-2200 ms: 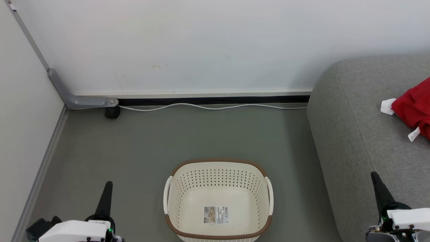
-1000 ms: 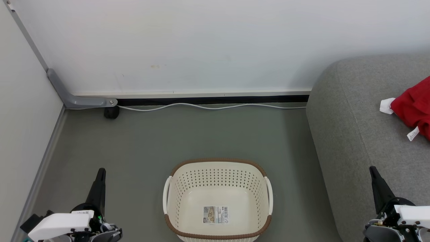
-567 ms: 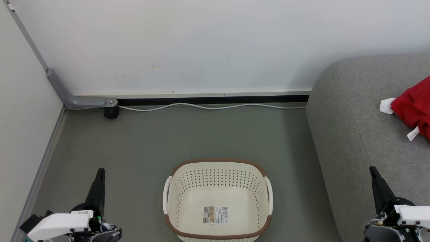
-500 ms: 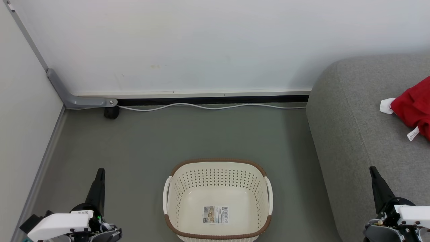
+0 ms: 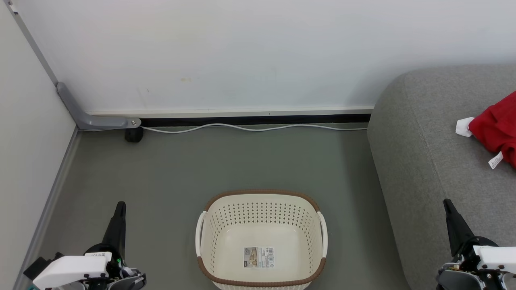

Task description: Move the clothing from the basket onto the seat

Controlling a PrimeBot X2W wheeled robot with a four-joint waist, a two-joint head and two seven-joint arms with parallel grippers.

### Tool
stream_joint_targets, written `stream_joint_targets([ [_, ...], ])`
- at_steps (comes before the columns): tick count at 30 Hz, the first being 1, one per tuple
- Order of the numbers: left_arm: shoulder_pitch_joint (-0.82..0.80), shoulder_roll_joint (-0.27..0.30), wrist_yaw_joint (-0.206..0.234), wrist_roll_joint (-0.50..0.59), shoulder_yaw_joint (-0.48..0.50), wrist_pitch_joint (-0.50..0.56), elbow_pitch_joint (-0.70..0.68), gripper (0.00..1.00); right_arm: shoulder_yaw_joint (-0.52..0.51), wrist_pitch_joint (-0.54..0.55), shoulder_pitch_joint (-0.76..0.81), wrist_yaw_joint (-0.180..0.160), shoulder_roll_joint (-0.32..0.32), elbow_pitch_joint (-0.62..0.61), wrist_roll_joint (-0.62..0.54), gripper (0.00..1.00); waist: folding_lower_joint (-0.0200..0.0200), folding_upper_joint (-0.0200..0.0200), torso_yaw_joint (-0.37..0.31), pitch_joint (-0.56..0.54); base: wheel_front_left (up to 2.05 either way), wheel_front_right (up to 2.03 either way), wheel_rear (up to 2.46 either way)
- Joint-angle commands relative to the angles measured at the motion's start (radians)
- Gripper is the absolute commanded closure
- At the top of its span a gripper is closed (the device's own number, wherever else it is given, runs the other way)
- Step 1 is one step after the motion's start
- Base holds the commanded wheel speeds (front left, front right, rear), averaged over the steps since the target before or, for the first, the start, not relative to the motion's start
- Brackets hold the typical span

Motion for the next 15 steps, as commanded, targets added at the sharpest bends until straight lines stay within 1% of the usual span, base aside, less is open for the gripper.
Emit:
stream_joint_targets([
  [1, -0.055, 0.013, -0.007, 0.005, 0.034, 0.006, -0.023, 1.00, 0.017, 0.008, -0.037, 0.004, -0.010, -0.031, 0.010, 1.00, 0.0000, 0.0000, 0.000, 0.000, 0.00, 0.00, 0.00],
  [15, -0.056, 0.009, -0.007, 0.009, 0.039, 0.009, -0.022, 1.00, 0.017, 0.009, -0.037, 0.004, -0.010, -0.031, 0.010, 1.00, 0.0000, 0.0000, 0.000, 0.000, 0.00, 0.00, 0.00],
])
